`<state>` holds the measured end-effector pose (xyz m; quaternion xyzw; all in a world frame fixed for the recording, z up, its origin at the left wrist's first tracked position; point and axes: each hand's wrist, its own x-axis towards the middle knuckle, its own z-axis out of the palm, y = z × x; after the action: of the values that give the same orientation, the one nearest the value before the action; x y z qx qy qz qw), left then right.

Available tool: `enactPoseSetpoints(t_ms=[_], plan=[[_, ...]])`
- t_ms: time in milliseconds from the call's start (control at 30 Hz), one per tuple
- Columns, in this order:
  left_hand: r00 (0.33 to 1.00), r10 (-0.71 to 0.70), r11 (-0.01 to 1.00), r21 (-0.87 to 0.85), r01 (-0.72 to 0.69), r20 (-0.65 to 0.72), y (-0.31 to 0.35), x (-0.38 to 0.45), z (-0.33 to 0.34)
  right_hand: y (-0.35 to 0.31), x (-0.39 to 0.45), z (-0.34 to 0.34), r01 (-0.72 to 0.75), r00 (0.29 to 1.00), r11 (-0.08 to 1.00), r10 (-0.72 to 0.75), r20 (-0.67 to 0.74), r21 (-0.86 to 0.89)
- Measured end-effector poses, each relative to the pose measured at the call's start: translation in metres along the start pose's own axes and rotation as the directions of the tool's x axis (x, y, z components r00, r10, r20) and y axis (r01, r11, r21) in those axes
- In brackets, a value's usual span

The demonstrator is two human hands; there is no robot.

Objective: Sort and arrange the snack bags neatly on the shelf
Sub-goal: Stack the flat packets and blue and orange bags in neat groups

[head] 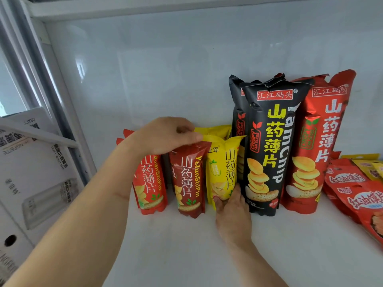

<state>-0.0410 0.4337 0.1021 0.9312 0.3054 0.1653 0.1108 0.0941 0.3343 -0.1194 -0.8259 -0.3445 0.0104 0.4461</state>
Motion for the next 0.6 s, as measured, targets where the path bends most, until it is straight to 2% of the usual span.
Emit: enactPoseSetpoints(t_ms=[67,133,300,600], plan=[[0.996,-0.044,0.999,0.015,0.043,0.079,-0.006,-0.012,0.005,0.0,0.0,0.001,-0.007,1.0,1.0,0.007,-0.007,0.005],[0.994,-0.056,0.995,0.091,0.048,0.094,-0.012,-0.014,0.01,-0.001,0.0,0.0,-0.014,1.0,1.0,0.014,-0.01,0.009],[0.996,-0.087,0.954,0.286,0.088,-0.017,-0.018,-0.01,0.013,-0.002,-0.001,-0.001,-0.019,1.0,0.999,0.02,-0.01,0.033],[0.992,-0.082,0.938,0.329,0.11,-0.099,-0.015,-0.009,0.019,-0.002,-0.002,-0.001,-0.016,1.0,1.0,0.016,-0.004,0.023]])
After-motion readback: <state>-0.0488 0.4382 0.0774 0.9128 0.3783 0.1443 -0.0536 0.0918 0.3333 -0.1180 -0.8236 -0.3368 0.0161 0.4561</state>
